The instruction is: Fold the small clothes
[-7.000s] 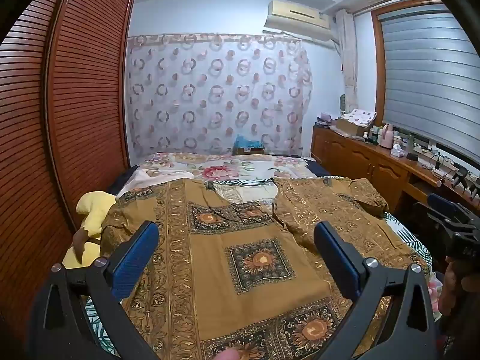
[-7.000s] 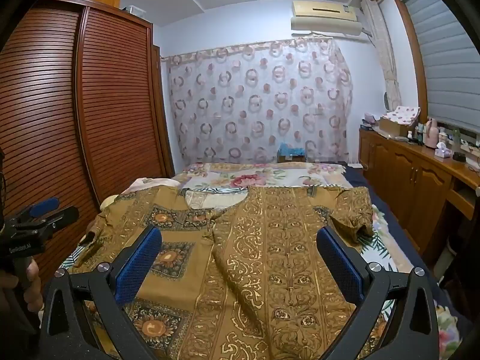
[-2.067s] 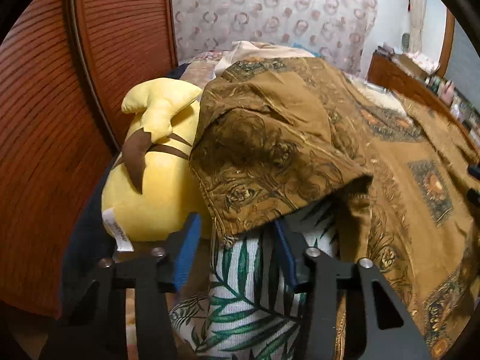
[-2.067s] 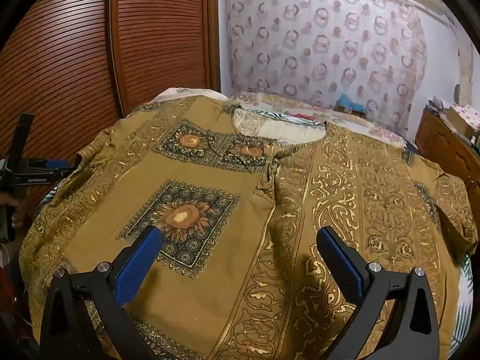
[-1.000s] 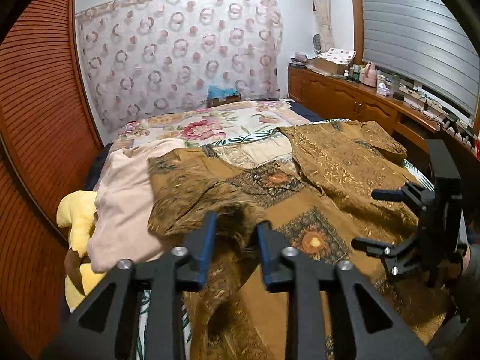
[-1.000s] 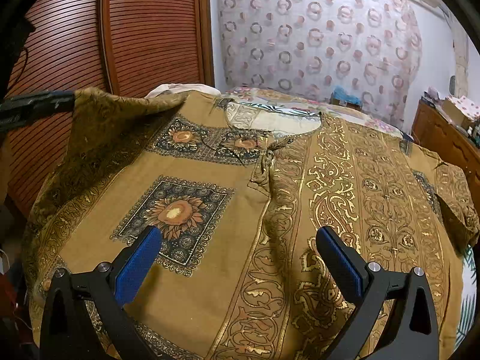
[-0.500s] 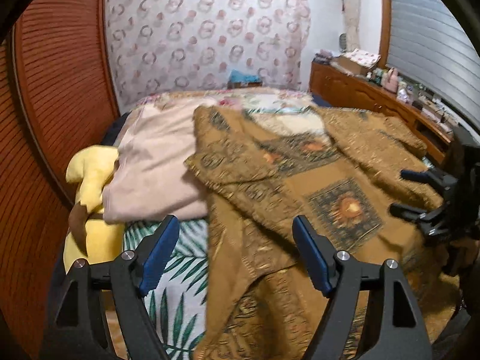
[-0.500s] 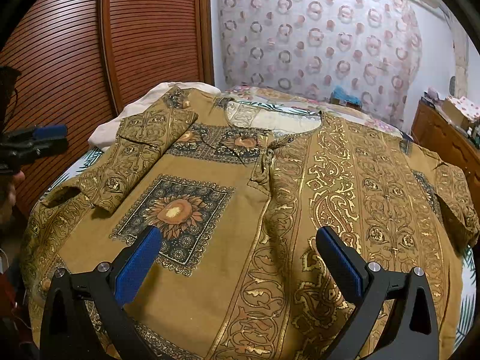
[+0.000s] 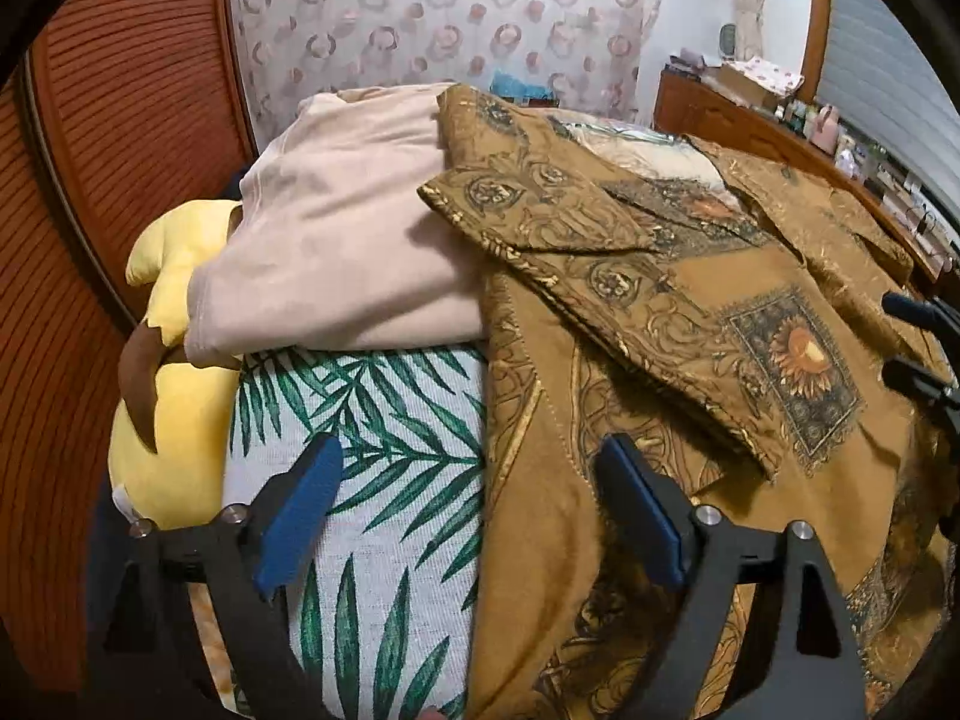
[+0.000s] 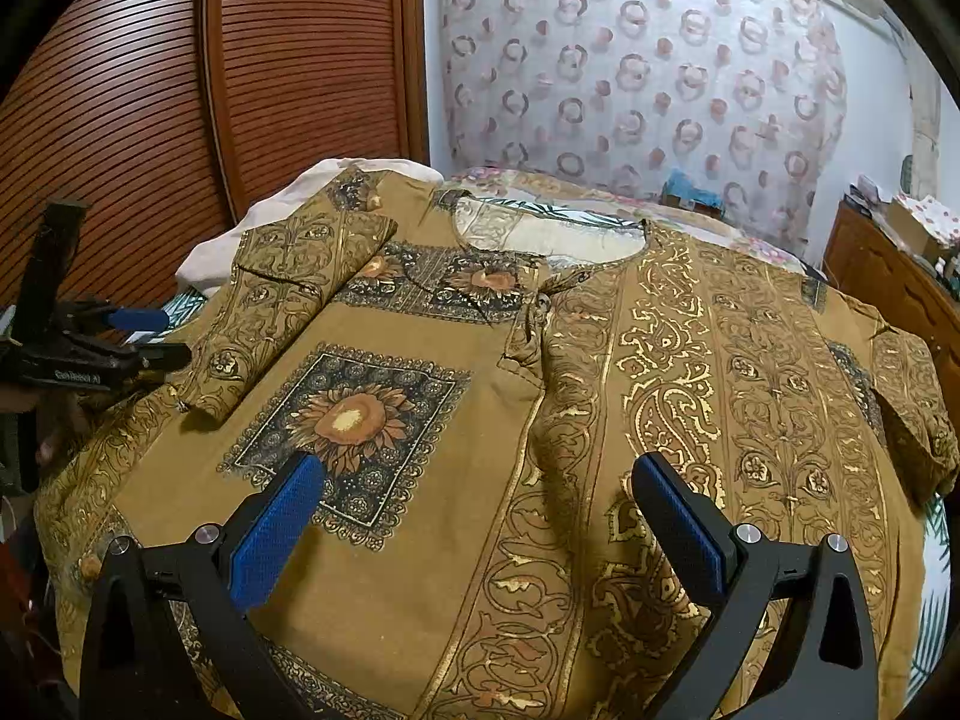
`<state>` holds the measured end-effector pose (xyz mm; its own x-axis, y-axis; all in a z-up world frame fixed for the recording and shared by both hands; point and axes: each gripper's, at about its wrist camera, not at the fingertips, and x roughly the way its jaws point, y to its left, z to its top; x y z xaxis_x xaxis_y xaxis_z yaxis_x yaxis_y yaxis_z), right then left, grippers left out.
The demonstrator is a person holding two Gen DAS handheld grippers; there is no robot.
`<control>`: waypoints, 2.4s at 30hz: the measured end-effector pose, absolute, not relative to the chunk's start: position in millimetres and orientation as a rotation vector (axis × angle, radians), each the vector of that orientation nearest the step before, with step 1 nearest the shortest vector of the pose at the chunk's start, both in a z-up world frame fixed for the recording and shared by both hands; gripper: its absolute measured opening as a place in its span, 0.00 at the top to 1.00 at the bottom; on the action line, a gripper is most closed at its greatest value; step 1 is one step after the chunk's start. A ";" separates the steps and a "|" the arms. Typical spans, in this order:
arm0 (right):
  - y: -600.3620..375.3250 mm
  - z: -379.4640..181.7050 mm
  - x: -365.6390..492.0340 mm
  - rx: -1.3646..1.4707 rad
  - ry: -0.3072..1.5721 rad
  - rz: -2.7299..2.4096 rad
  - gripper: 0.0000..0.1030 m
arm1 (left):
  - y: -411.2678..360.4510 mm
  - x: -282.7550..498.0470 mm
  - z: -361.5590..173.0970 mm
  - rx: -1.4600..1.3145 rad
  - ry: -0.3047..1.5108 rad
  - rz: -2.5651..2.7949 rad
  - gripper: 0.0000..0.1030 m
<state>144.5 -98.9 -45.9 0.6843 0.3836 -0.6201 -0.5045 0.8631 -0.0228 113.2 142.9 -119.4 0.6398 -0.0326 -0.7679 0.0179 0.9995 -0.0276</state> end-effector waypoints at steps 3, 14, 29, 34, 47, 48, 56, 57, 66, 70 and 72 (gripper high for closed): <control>-98.9 -46.3 144.9 -0.199 0.653 0.504 0.00 | 142.6 113.6 -120.4 -0.018 0.876 -0.035 0.10; -75.2 -22.8 167.8 -0.182 0.684 0.634 0.19 | 148.6 113.0 -119.6 -0.038 0.868 -0.021 0.10; 85.7 -40.9 225.0 -0.335 0.755 0.791 0.32 | 161.2 107.1 -120.4 -0.109 0.841 0.029 0.10; 100.3 -49.5 230.0 -0.383 0.757 0.752 0.32 | 160.3 106.6 -120.9 -0.103 0.844 0.029 0.10; 10.6 -26.5 250.5 -0.346 0.713 0.471 0.32 | 159.0 106.4 -121.0 -0.098 0.846 0.031 0.10; -0.5 -23.9 246.7 -0.336 0.706 0.465 0.32 | 159.1 106.4 -120.9 -0.097 0.847 0.032 0.10; -94.7 -21.3 216.4 -0.206 0.660 0.455 0.32 | 156.6 107.9 -121.2 -0.079 0.857 0.040 0.10; -105.4 -24.5 214.5 -0.198 0.659 0.436 0.32 | 156.2 108.0 -121.0 -0.075 0.859 0.041 0.10; -222.3 -38.5 199.3 -0.091 0.672 0.250 0.32 | 147.9 102.2 -111.2 -0.029 0.824 0.048 0.10; -266.0 -48.0 194.7 -0.047 0.691 0.168 0.32 | 142.9 92.1 -87.4 -0.038 0.746 0.062 0.10; -283.4 -52.2 194.4 -0.034 0.701 0.126 0.32 | 136.4 87.8 -73.7 -0.061 0.703 0.027 0.10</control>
